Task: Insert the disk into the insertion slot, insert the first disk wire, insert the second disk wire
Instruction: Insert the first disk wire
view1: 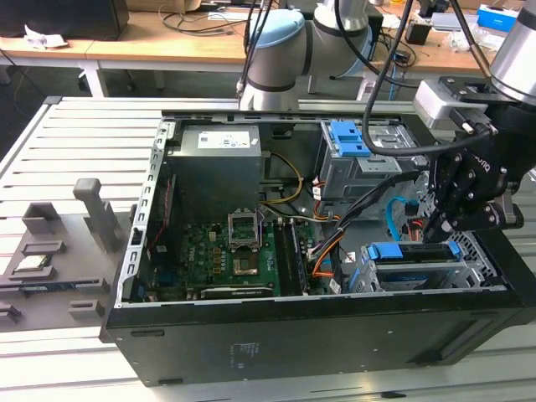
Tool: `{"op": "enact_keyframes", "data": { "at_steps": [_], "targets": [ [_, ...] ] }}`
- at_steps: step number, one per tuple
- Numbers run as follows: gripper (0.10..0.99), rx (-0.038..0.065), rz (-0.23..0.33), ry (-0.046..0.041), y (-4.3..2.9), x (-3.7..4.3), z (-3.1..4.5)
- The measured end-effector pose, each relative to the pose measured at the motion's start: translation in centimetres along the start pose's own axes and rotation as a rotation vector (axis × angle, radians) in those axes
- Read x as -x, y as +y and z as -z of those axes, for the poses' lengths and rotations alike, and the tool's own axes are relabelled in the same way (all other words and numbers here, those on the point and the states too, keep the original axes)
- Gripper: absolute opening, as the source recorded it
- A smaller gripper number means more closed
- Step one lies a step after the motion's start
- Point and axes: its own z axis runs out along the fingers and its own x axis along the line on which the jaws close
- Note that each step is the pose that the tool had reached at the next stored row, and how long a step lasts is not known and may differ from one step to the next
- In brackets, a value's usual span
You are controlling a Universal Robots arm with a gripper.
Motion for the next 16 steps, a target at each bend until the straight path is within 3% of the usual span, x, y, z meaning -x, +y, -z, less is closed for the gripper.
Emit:
{"op": "enact_keyframes", "data": {
  "at_steps": [16],
  "targets": [
    [0.165,0.000,0.000,0.0062,-0.28,-0.14,-1.11]
  ]
}}
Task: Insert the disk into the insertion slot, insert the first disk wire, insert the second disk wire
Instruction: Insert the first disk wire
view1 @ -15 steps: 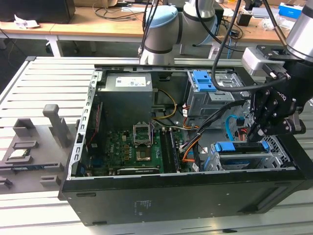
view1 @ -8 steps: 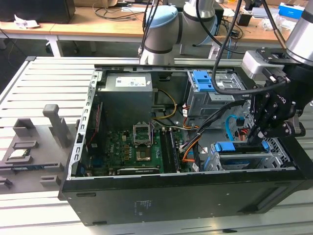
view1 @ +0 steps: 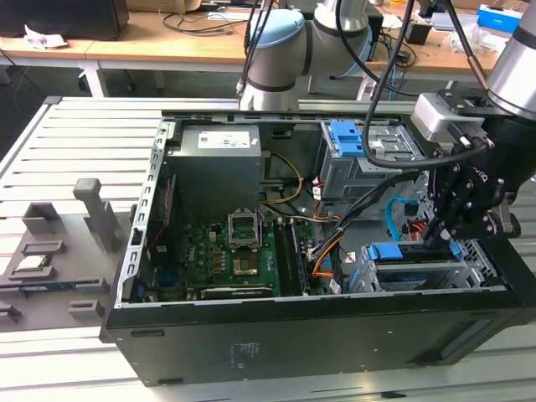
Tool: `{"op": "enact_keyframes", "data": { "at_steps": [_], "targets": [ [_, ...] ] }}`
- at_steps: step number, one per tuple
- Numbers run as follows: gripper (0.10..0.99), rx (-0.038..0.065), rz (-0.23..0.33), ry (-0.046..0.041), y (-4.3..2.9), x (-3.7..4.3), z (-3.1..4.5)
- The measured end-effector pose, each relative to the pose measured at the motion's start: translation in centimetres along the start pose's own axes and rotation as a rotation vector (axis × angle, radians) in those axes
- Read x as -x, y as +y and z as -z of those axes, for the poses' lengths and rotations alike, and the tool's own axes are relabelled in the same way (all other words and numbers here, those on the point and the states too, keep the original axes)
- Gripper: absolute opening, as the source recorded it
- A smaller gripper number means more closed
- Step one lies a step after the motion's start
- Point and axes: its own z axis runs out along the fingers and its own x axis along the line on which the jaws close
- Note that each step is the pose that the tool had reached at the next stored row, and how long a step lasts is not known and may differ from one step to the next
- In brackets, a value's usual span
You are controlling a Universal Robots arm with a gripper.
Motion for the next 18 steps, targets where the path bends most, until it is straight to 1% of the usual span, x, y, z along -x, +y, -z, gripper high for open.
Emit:
{"op": "enact_keyframes", "data": {
  "at_steps": [4,5,7,9,10,11,13,18],
  "targets": [
    [0.173,0.000,0.000,0.0001,0.00,0.01,-0.05],
    [0.239,0.000,0.000,0.0010,0.00,0.00,0.04],
    [0.239,0.000,0.000,0.0008,0.02,-0.02,0.53],
    [0.239,0.000,0.000,0.0008,0.08,0.16,1.75],
    [0.239,0.000,0.000,0.0010,0.09,0.18,1.99],
    [0.224,0.000,0.000,0.0008,0.11,0.21,2.39],
    [0.106,0.000,0.000,0.0010,0.16,0.23,3.80],
    [0.106,0.000,0.000,0.0011,0.23,0.19,5.36]
  ]
}}
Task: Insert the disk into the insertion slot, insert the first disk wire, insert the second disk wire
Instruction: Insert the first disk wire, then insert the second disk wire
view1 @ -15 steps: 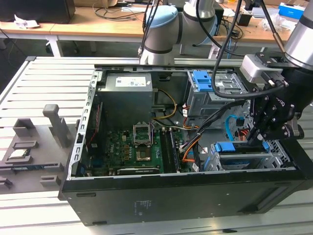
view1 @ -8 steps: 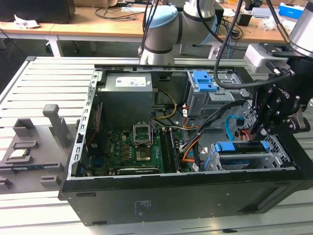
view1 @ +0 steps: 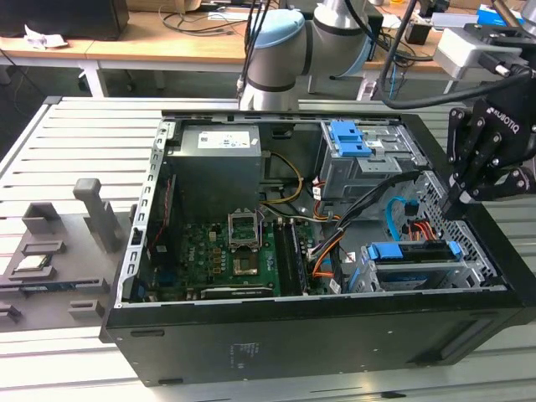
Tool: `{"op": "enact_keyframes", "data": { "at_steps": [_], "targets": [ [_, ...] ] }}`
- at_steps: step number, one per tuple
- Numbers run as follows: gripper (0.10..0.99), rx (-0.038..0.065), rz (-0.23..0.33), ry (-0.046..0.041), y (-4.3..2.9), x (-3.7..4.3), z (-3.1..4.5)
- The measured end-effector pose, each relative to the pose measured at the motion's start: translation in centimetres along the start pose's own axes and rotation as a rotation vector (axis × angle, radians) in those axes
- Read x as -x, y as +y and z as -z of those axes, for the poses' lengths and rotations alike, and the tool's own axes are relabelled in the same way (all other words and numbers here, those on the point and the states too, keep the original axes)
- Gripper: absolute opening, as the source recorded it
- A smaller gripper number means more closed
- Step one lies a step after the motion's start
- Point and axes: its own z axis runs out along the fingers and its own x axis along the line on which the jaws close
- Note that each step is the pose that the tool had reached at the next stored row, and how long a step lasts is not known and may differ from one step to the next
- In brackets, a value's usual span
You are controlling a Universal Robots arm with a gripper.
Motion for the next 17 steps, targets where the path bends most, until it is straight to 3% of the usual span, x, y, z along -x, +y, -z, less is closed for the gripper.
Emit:
{"op": "enact_keyframes", "data": {
  "at_steps": [13,15,16,17],
  "targets": [
    [0.106,0.000,0.000,-0.0001,0.00,0.00,0.07],
    [0.235,0.000,0.000,-0.0001,0.00,0.00,0.08],
    [0.235,0.000,0.000,-0.0001,0.00,0.00,0.08],
    [0.302,0.000,0.000,-0.0001,0.00,0.00,0.08]
  ]
}}
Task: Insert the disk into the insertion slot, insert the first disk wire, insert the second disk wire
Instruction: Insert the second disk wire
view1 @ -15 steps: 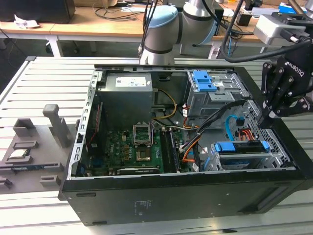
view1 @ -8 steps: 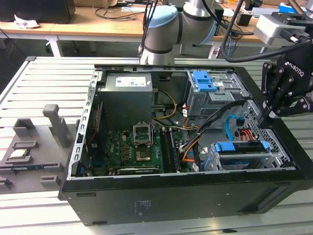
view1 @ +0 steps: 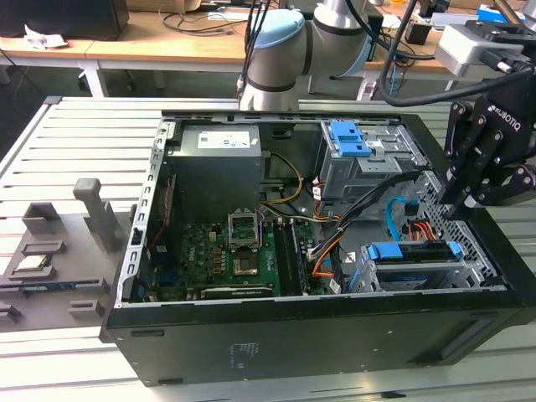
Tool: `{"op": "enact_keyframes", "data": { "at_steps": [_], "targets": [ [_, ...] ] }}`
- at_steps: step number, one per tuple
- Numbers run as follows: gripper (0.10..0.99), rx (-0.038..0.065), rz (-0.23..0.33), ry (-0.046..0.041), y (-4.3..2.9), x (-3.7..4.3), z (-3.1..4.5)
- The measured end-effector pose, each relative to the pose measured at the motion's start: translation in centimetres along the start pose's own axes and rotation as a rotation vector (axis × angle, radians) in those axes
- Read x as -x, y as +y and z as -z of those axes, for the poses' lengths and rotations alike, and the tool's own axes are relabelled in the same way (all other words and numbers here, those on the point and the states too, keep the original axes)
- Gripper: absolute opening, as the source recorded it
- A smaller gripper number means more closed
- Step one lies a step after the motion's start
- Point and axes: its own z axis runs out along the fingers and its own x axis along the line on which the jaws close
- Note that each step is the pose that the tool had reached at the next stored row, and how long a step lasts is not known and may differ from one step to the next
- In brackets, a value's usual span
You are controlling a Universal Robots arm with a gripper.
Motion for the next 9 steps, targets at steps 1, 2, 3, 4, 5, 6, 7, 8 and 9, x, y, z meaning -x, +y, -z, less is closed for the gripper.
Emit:
{"op": "enact_keyframes", "data": {
  "at_steps": [1,2,3,4,5,6,7,8,9],
  "targets": [
    [0.302,0.000,0.000,0.0001,0.00,0.01,0.01],
    [0.302,0.000,0.000,0.0005,0.00,0.07,0.03],
    [0.302,0.000,0.000,0.0003,0.01,0.15,0.03],
    [0.302,0.000,0.000,0.0001,0.01,0.26,0.02],
    [0.302,0.000,0.000,0.0000,0.11,0.71,0.04],
    [0.302,0.000,0.000,0.0001,0.45,0.86,0.03],
    [0.302,0.000,0.000,0.0001,0.65,0.87,0.02],
    [0.302,0.000,0.000,0.0000,0.85,0.86,0.00],
    [0.302,0.000,0.000,-0.0001,1.08,0.86,-0.01]
  ]
}}
